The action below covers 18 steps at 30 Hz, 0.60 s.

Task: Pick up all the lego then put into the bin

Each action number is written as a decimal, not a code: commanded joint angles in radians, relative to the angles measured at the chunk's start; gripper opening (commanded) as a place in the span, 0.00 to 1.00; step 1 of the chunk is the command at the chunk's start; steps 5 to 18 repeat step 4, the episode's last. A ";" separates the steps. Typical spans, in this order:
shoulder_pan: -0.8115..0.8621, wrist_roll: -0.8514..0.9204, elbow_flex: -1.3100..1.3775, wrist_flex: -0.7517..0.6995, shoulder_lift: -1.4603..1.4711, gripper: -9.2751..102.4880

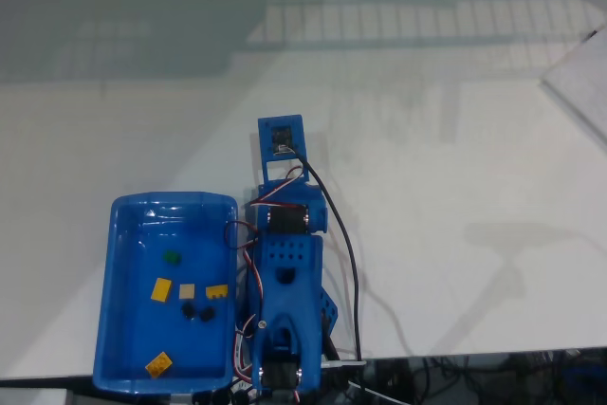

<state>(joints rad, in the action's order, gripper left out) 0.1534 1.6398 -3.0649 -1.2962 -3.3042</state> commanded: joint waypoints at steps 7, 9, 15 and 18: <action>0.011 0.009 -0.035 -0.002 -0.003 0.08; 0.011 0.009 -0.035 -0.002 -0.003 0.08; 0.011 0.009 -0.035 -0.002 -0.003 0.08; 0.011 0.009 -0.035 -0.002 -0.003 0.08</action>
